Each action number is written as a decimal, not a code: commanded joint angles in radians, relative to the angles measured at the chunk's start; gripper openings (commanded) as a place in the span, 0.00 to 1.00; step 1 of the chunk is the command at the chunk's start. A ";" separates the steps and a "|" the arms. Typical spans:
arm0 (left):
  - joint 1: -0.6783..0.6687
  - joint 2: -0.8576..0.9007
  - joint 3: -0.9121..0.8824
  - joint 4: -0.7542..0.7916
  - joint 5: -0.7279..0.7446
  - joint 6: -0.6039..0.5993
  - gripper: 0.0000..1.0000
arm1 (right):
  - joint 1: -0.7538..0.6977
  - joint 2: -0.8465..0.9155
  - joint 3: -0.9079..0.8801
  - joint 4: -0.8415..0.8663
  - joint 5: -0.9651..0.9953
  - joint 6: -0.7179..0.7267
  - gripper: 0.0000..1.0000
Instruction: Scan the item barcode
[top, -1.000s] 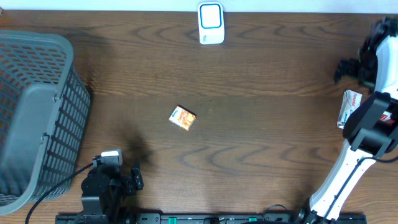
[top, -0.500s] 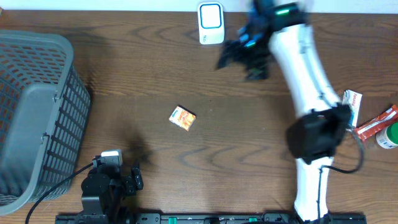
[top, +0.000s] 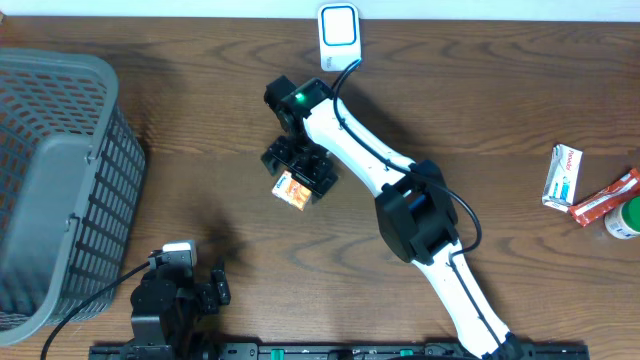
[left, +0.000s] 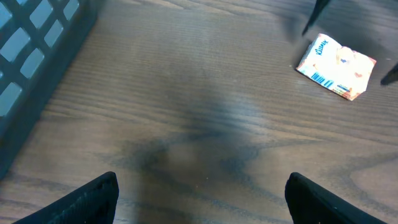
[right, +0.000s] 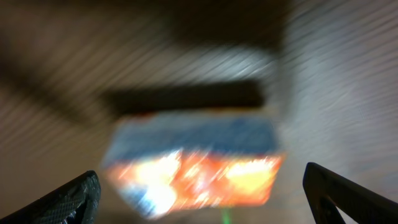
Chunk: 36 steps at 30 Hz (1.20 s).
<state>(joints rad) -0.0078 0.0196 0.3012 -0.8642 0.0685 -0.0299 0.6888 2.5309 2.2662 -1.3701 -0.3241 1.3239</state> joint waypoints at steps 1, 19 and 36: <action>-0.003 -0.003 -0.003 -0.004 -0.009 -0.010 0.86 | 0.005 0.008 -0.014 -0.018 0.090 0.052 0.99; -0.003 -0.003 -0.003 -0.004 -0.009 -0.010 0.86 | 0.092 0.008 -0.115 0.055 0.189 0.111 0.89; -0.003 -0.003 -0.003 -0.004 -0.009 -0.010 0.86 | 0.024 -0.023 -0.113 -0.042 0.212 -0.222 0.64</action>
<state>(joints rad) -0.0078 0.0196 0.3012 -0.8646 0.0685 -0.0299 0.7471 2.5156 2.1792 -1.3849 -0.1467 1.1931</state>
